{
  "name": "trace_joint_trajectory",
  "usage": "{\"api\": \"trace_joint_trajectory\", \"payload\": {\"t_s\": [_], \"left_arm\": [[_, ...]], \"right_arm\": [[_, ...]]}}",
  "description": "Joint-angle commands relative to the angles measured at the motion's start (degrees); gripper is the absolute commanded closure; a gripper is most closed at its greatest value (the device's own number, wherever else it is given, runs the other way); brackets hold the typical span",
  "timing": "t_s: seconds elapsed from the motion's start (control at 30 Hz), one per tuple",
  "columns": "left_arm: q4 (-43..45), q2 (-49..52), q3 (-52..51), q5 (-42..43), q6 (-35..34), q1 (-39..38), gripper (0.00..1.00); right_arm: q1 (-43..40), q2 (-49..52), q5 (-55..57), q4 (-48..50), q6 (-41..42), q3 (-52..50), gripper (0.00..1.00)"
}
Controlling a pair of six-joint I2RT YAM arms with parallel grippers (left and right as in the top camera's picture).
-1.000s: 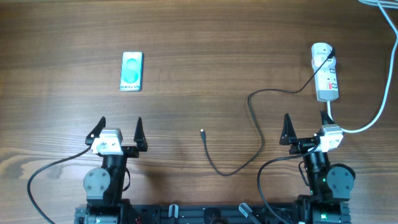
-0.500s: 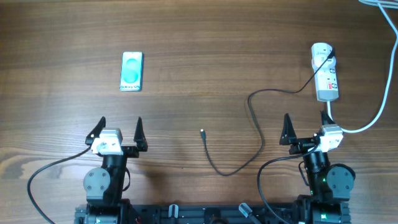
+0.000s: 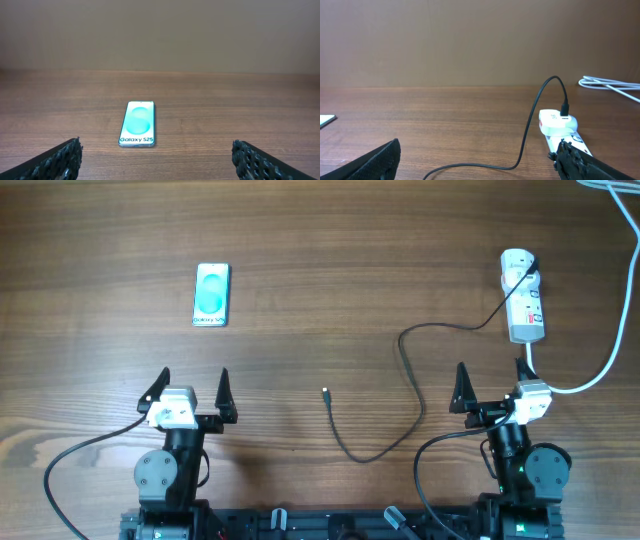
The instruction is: Plug charger to phone and switch on socket
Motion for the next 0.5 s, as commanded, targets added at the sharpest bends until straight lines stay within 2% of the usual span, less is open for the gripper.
{"api": "trace_joint_trajectory", "payload": {"t_s": [0.0,0.07,0.23,0.37,0.47], "left_arm": [[1.11,-0.33,-0.07,5.38,0.87,-0.04,0.00],[0.00,-0.33,-0.04,7.65,-0.33,-0.04,0.00],[-2.67,0.94,1.55,8.61,-9.66,-0.04,0.00],[-9.18,2.84,6.47,8.94,-11.43,-0.04,0.00],[-16.72,6.47,13.84,9.31,-11.41,-0.04,0.00]], "right_arm": [[0.24,-0.50,0.33,0.33,0.42,-0.07,0.00],[0.24,-0.50,0.33,0.33,0.39,-0.07,0.00],[0.24,-0.50,0.33,0.33,0.39,-0.07,0.00],[0.24,-0.50,0.33,0.33,0.39,-0.07,0.00],[0.24,-0.50,0.33,0.33,0.39,-0.07,0.00]]}}
